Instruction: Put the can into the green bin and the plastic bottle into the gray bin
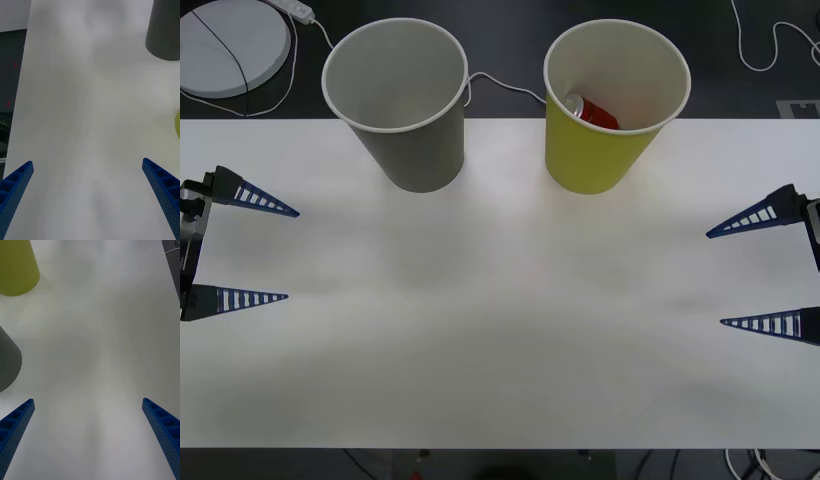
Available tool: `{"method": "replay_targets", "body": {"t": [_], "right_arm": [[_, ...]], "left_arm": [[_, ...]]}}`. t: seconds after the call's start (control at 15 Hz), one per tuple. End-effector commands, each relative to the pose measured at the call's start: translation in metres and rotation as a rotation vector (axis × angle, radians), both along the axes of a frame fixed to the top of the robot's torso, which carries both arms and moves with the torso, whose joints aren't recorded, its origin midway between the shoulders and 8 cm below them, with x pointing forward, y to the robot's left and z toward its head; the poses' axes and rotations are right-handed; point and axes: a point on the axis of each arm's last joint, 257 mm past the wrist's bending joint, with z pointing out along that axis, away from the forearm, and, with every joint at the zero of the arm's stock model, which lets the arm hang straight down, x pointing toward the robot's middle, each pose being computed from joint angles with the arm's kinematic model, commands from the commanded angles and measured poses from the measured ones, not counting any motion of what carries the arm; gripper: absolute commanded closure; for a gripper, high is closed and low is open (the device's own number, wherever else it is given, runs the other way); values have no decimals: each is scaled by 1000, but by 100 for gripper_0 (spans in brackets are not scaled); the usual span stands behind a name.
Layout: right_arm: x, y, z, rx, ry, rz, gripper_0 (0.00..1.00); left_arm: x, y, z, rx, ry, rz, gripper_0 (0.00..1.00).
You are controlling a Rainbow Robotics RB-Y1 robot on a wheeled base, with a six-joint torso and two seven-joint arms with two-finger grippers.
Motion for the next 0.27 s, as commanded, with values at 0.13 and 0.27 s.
{"method": "replay_targets", "body": {"t": [0.13,0.27], "right_arm": [[0,0,0,-1,0,-1,0],[0,0,0,-1,0,-1,0]], "left_arm": [[0,0,0,0,0,0,0],[0,0,0,0,0,0,0]]}}
